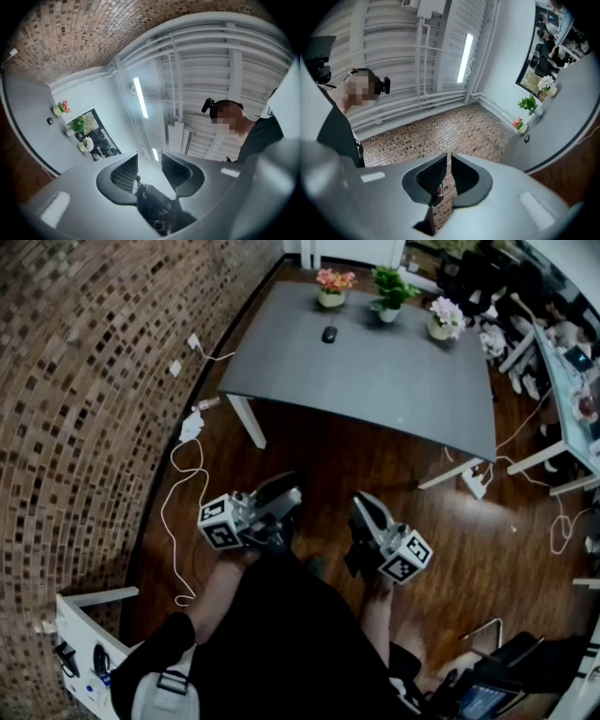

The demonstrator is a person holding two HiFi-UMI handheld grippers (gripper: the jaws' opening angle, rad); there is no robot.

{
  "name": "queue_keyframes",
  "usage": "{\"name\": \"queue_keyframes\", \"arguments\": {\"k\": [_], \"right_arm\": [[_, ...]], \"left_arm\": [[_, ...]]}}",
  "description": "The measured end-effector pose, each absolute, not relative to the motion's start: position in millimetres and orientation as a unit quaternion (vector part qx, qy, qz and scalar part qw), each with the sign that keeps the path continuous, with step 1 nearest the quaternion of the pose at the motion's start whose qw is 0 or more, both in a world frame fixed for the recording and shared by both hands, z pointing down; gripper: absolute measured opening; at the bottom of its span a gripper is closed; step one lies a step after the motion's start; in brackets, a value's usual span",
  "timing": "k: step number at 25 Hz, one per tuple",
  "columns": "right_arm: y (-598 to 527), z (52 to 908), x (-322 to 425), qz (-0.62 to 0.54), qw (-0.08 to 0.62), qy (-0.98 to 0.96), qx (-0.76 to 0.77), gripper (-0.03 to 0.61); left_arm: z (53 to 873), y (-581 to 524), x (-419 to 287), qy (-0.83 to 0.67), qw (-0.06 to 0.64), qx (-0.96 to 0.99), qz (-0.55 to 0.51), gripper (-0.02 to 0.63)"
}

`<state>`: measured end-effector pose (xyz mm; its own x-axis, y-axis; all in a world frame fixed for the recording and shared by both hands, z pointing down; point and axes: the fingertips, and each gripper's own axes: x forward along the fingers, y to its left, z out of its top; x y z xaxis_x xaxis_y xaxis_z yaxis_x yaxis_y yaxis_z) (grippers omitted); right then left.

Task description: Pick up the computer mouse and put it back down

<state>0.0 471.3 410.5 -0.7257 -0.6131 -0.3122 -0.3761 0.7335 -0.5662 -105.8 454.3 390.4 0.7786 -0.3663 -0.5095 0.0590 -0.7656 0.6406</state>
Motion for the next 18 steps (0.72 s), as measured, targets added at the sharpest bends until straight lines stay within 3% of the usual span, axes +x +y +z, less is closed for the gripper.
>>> {"name": "queue_keyframes", "arguments": {"k": [9, 18], "right_arm": [[363.9, 421.7, -11.7, -0.247, 0.231, 0.884, -0.322, 0.005], [231.5, 416.0, -88.1, -0.260, 0.175, 0.900, -0.302, 0.024]], "left_arm": [[406.7, 328.6, -112.4, -0.068, 0.353, 0.883, -0.301, 0.133], [408.2, 179.0, -171.1, -0.102, 0.332, 0.886, -0.308, 0.134]]}}
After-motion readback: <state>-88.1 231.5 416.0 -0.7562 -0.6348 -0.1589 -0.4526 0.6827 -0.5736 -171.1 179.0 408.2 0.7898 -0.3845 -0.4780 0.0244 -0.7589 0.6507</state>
